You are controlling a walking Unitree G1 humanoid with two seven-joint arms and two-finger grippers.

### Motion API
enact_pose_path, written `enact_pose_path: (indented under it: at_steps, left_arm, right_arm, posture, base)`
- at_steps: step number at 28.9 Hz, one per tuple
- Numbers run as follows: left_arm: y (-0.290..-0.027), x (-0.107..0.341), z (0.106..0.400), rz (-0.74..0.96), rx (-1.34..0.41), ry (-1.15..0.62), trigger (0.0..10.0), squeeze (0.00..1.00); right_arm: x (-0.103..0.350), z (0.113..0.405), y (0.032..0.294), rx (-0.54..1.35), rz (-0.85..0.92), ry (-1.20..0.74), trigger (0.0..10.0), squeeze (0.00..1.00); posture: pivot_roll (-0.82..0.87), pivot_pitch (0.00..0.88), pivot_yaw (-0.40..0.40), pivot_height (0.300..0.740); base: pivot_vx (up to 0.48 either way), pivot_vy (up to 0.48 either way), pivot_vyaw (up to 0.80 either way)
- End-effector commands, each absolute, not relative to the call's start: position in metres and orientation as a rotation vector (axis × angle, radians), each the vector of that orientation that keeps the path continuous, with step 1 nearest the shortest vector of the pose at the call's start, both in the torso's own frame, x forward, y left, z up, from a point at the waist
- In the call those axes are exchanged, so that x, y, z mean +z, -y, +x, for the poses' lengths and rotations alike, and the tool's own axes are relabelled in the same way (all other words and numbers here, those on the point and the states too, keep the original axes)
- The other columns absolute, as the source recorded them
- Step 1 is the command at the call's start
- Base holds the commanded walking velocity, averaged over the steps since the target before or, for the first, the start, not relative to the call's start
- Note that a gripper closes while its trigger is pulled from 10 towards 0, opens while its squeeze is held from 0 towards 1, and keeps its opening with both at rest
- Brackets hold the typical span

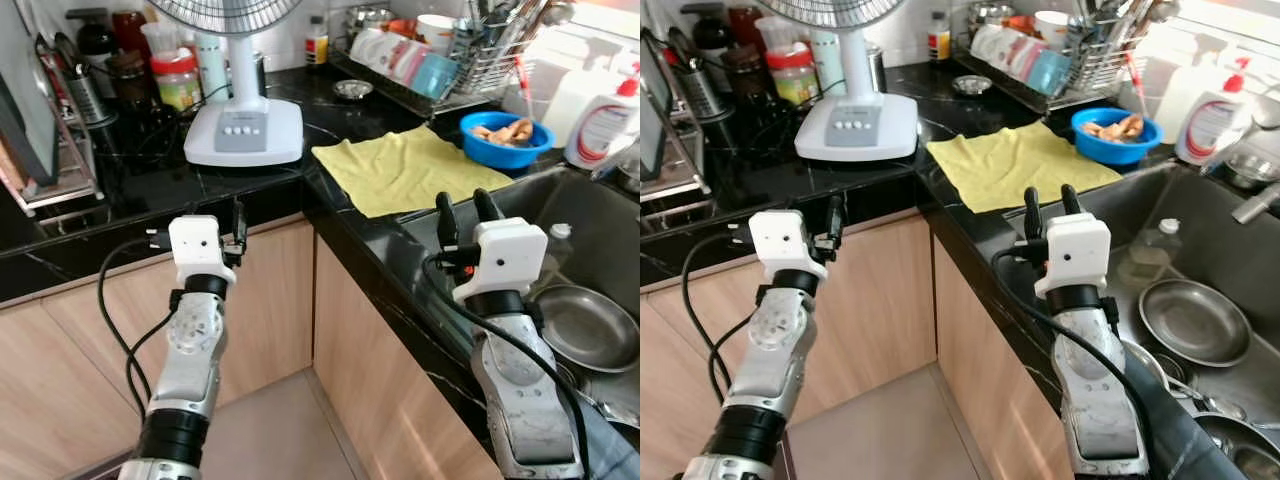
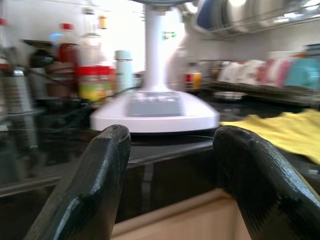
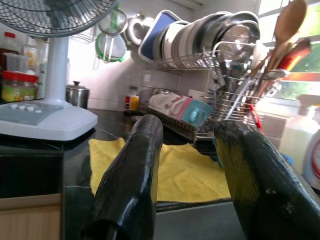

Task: Kitchen organization

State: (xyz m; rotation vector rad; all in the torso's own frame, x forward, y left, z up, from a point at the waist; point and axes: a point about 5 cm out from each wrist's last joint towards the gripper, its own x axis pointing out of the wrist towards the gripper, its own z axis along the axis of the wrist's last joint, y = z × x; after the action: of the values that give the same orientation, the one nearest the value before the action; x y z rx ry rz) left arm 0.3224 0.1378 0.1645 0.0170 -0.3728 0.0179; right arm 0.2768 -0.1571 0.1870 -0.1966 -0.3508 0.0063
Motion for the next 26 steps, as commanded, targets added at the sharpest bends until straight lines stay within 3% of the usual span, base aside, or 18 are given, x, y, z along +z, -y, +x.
enact_pose_path:
  at_steps: [1, 26]
  left_arm:
    - [-0.141, 0.166, 0.323, 0.035, 0.031, 0.378, 10.0, 0.00]
    - [-0.161, 0.163, 0.314, 0.072, 0.112, 0.358, 10.0, 0.00]
  right_arm:
    - [0.188, 0.276, 0.158, 0.006, -0.199, 0.349, 10.0, 0.00]
    - [0.185, 0.275, 0.155, 0.015, -0.199, 0.346, 10.0, 0.00]
  posture:
    - [-0.11, 0.000, -0.007, 0.740]
    - [-0.10, 0.000, 0.012, 0.740]
  base:
    - [0.000, 0.000, 0.00]
    - [0.000, 0.000, 0.73]
